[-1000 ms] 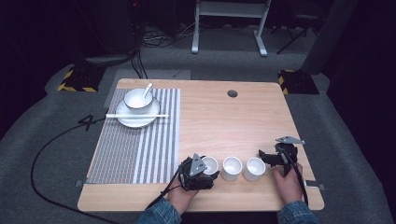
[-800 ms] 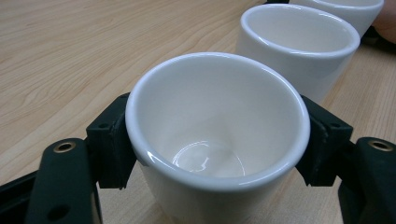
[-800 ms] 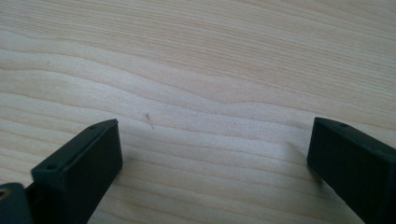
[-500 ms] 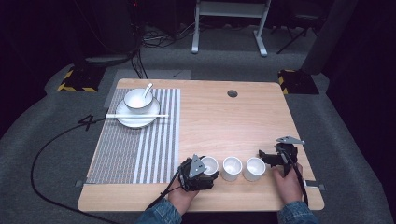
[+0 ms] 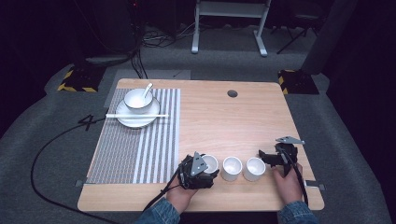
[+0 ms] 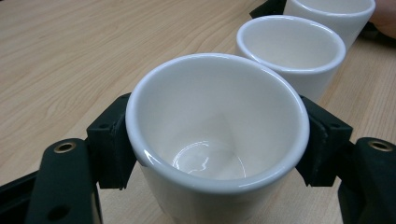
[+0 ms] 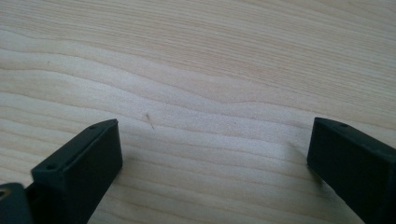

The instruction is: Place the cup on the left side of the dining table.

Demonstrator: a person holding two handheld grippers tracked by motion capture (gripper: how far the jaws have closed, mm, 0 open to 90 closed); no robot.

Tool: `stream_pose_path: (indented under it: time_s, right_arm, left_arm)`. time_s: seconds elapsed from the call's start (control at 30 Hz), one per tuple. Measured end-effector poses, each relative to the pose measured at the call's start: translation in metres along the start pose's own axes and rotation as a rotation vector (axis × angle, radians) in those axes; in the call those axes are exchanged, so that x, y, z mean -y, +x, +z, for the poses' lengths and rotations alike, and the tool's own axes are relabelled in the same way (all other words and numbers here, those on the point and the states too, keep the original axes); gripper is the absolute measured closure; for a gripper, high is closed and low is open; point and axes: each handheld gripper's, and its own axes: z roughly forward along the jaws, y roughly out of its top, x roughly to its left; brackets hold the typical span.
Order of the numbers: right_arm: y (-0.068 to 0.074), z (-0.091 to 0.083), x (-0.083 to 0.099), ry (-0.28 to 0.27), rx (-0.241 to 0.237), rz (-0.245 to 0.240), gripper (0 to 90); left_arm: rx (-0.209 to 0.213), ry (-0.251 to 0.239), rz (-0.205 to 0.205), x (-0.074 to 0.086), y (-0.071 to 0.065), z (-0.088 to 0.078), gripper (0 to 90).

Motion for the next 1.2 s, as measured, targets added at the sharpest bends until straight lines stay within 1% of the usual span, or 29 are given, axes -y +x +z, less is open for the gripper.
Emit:
stream_pose_path:
  time_s: [0.07, 0.17, 0.27, 0.4, 0.63, 0.73, 0.83, 0.9, 1.0, 1.07, 1.2]
  right_arm:
    - [0.000, 0.000, 0.000, 0.000, 0.001, 0.000, 3.1]
    - [0.000, 0.000, 0.000, 0.000, 0.001, 0.001, 3.1]
    - [0.000, 0.000, 0.000, 0.000, 0.001, 0.001, 3.2]
    - [0.000, 0.000, 0.000, 0.000, 0.002, 0.001, 3.1]
    - [0.000, 0.000, 0.000, 0.000, 0.001, 0.001, 3.1]
    - [0.000, 0.000, 0.000, 0.000, 0.002, 0.001, 3.2]
    - [0.000, 0.000, 0.000, 0.000, 0.001, 0.001, 3.1]
    - [0.000, 0.000, 0.000, 0.000, 0.002, 0.001, 3.1]
    - [0.000, 0.000, 0.000, 0.000, 0.002, 0.001, 3.2]
    - [0.000, 0.000, 0.000, 0.000, 0.002, 0.001, 3.1]
    - [0.000, 0.000, 0.000, 0.000, 0.001, 0.001, 3.1]
  left_arm:
    - [0.011, -0.009, 0.005, -0.003, 0.001, -0.003, 27.5]
    - [0.021, -0.014, 0.000, -0.008, 0.003, -0.008, 27.5]
    - [0.027, -0.031, -0.013, -0.013, 0.006, -0.014, 27.5]
    - [0.030, -0.043, -0.029, -0.018, 0.013, -0.020, 27.5]
    - [0.020, -0.051, -0.054, -0.026, 0.026, -0.029, 27.6]
    - [0.001, -0.054, -0.057, -0.030, 0.032, -0.035, 27.5]
    - [-0.012, -0.063, -0.075, -0.033, 0.039, -0.040, 27.6]
    - [-0.024, -0.064, -0.083, -0.035, 0.044, -0.043, 27.6]
    - [-0.047, -0.079, -0.093, -0.040, 0.051, -0.047, 27.6]
    - [-0.053, -0.085, -0.101, -0.042, 0.056, -0.049, 27.6]
    - [-0.079, -0.097, -0.104, -0.047, 0.065, -0.054, 27.6]
